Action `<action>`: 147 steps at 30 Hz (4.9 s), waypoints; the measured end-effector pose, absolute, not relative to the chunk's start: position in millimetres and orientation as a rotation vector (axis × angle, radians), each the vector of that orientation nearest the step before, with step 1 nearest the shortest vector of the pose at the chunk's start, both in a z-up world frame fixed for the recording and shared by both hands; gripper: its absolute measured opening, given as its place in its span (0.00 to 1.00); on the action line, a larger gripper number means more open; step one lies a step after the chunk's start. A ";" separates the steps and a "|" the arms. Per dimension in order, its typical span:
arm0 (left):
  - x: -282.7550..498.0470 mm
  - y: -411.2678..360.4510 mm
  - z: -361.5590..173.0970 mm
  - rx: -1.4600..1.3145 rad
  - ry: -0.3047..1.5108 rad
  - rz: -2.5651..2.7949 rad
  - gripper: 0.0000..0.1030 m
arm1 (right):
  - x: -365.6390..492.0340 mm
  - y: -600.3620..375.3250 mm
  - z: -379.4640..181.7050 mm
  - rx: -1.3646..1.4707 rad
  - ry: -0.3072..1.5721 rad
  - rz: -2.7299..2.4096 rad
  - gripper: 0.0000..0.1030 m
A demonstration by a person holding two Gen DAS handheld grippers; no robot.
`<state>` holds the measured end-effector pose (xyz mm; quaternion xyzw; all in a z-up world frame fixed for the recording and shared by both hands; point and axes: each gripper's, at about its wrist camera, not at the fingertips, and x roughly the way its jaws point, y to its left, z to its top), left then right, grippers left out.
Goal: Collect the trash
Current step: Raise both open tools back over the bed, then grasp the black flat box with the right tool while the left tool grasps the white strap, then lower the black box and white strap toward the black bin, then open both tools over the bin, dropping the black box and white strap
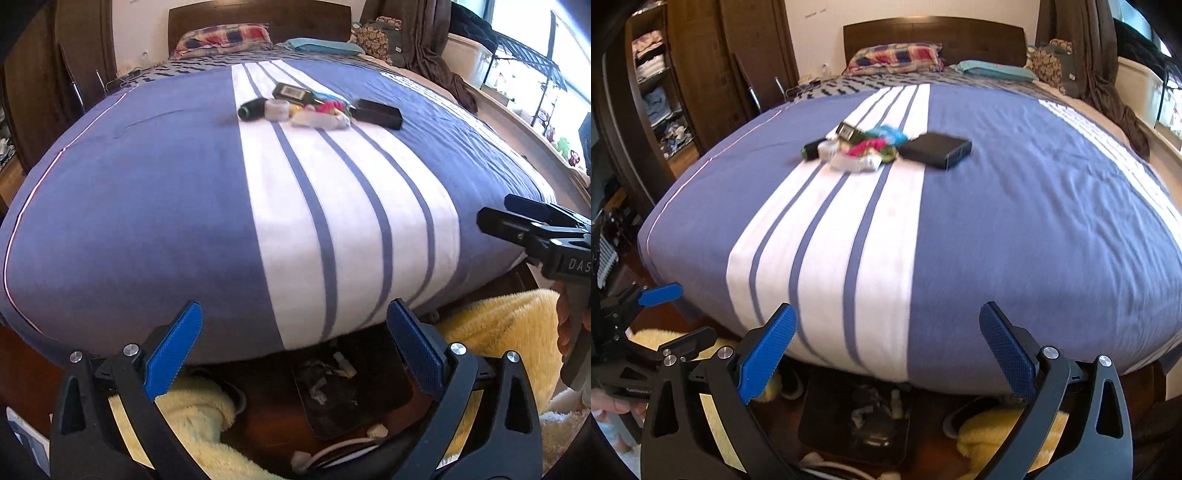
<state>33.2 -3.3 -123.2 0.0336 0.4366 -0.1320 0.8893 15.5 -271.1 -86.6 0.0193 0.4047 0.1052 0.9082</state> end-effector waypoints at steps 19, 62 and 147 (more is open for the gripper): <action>145.9 -8.5 -109.6 0.072 0.893 -0.243 0.92 | 123.1 -290.9 -87.0 0.047 0.835 0.124 0.96; 261.4 -88.3 -129.7 0.006 0.924 -0.321 0.23 | 240.3 -322.4 -111.8 0.054 0.879 0.134 0.75; 8.4 -46.8 -310.6 -0.042 1.380 -0.417 0.44 | -8.3 -243.9 -275.3 0.200 1.295 0.260 0.85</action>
